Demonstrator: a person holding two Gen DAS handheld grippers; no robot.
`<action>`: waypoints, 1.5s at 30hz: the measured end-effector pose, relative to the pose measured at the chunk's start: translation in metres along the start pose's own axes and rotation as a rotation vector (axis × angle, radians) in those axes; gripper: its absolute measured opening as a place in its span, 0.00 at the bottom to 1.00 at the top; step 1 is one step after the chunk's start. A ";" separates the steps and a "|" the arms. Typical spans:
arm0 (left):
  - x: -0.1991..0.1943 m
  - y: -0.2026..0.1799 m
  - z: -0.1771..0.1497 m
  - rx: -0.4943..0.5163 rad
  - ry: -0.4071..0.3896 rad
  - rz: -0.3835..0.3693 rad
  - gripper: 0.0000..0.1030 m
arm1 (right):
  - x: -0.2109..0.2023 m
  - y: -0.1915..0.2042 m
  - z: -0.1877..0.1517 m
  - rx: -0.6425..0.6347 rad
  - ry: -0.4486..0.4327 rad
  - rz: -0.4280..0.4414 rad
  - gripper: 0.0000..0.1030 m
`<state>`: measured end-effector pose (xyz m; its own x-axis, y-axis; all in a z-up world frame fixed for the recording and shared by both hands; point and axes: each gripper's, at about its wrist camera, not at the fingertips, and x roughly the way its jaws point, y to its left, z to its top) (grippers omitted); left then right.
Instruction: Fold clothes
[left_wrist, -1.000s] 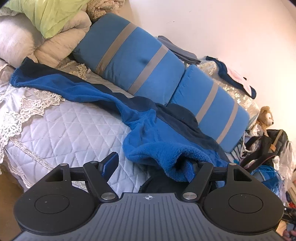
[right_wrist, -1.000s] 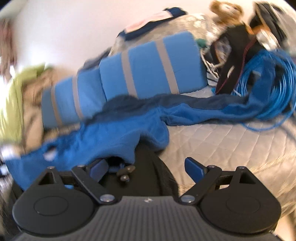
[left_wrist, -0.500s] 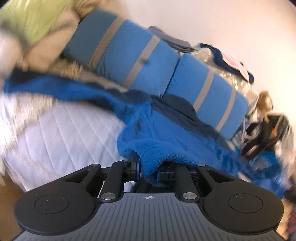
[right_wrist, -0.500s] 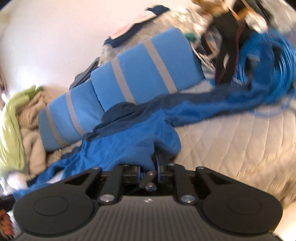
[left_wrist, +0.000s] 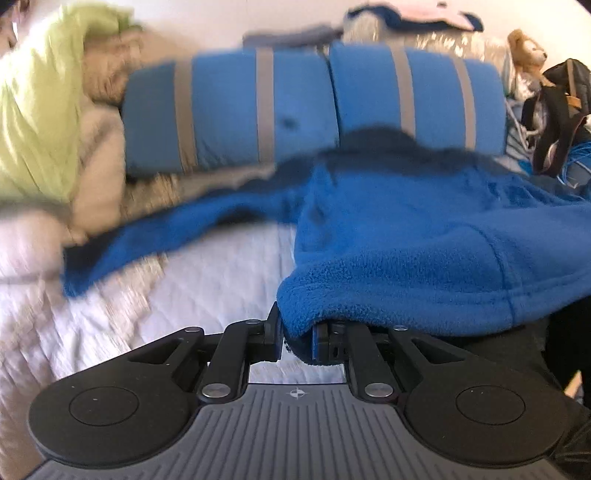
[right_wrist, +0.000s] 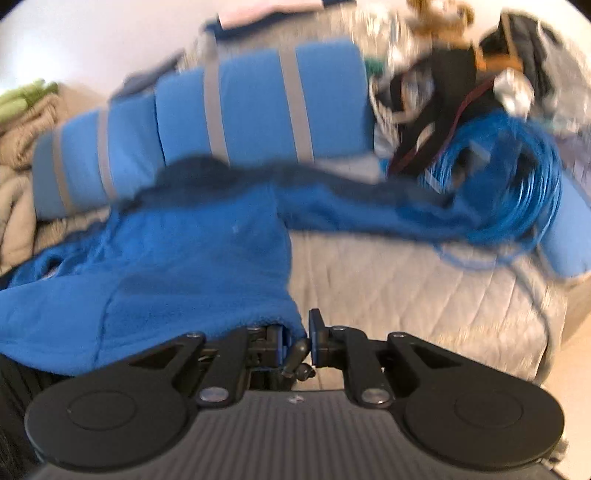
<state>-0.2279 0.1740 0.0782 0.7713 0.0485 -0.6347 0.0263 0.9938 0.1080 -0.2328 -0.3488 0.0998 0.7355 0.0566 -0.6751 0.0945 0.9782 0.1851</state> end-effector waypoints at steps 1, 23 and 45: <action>0.005 0.001 -0.003 -0.012 0.019 -0.012 0.14 | 0.006 0.001 -0.002 -0.006 0.017 -0.001 0.13; 0.030 0.015 -0.009 -0.096 0.091 -0.077 0.71 | 0.043 0.014 0.008 -0.235 0.190 -0.052 0.79; -0.152 0.039 0.193 0.107 -0.269 -0.453 1.00 | -0.119 0.052 0.240 -0.634 -0.045 0.196 1.00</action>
<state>-0.2217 0.1863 0.3269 0.8030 -0.4238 -0.4190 0.4479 0.8929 -0.0448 -0.1542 -0.3530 0.3606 0.7274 0.2505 -0.6389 -0.4466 0.8797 -0.1636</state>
